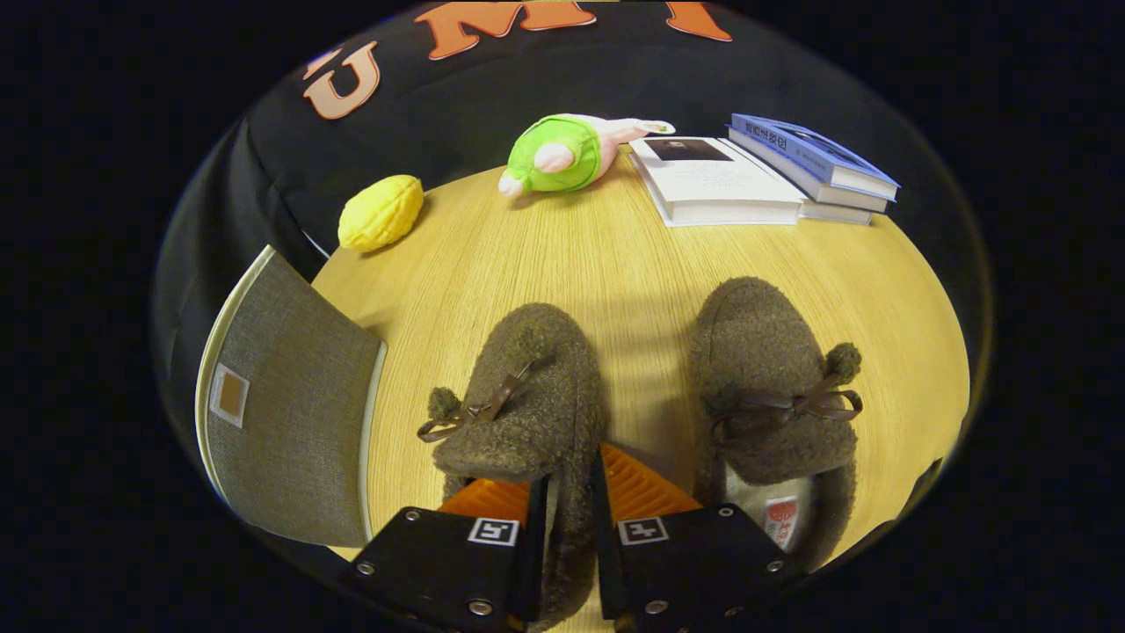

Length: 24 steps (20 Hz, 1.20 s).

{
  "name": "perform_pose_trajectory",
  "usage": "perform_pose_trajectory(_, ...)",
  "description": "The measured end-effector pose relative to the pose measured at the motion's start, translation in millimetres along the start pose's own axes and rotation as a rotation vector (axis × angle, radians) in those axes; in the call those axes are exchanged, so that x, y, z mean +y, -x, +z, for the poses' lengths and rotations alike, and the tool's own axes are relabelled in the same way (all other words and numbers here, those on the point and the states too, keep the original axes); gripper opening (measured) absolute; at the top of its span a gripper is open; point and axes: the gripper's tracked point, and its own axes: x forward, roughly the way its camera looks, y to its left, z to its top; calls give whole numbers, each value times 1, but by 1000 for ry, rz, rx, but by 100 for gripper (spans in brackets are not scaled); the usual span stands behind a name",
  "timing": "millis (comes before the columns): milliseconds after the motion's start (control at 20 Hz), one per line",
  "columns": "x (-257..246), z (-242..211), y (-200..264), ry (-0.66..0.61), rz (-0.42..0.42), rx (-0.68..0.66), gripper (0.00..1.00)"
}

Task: Open the storage box then place both shoes into the box .Put the left shoe in first, then the right shoe, with the right side of both shoes facing outward in a uniform manner.

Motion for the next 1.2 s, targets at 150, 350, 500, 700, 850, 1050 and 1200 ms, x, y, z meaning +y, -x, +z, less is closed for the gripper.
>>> perform_pose_trajectory(150,-3,2,2,-61,19,-4,11)
perform_pose_trajectory(350,8,6,11,-134,81,2,5)
perform_pose_trajectory(500,28,7,25,-141,128,-12,4)
perform_pose_trajectory(700,64,17,52,-127,212,-40,5)
perform_pose_trajectory(850,100,29,81,-145,300,-53,5)
perform_pose_trajectory(1050,133,57,110,-67,320,-134,4)
perform_pose_trajectory(1200,170,72,128,-49,369,-161,4)
